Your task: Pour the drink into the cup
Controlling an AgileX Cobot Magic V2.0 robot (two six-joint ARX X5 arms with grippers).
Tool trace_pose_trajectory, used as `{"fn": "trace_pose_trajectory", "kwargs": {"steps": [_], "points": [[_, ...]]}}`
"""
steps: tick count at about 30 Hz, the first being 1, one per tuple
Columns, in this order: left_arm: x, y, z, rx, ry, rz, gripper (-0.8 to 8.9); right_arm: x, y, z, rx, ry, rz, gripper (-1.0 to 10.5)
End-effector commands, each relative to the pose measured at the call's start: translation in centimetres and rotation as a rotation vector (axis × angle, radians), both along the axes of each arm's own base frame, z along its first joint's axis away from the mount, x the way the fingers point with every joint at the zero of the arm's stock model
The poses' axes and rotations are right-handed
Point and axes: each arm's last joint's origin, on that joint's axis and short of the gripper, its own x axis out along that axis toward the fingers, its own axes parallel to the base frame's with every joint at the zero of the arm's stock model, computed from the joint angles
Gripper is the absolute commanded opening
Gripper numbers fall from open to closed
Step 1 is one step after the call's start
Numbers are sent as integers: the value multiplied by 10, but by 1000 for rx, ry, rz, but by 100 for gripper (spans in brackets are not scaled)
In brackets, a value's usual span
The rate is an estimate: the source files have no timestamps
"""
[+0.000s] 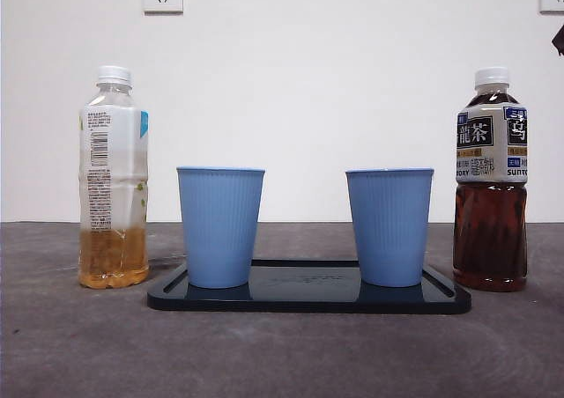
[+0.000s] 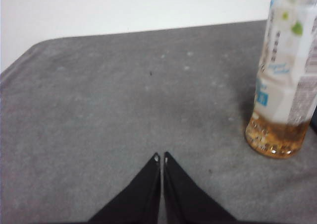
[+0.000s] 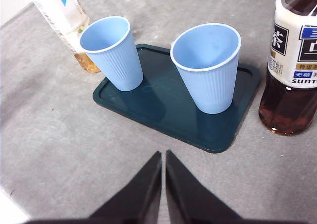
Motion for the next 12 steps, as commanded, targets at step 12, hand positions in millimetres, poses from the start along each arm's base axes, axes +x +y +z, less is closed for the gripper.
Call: {"fn": "trace_pose_trajectory", "kwargs": {"steps": [12], "points": [[-1,0,-19,8,-12,6,8,0,1,6,20,-18,1,8]]}}
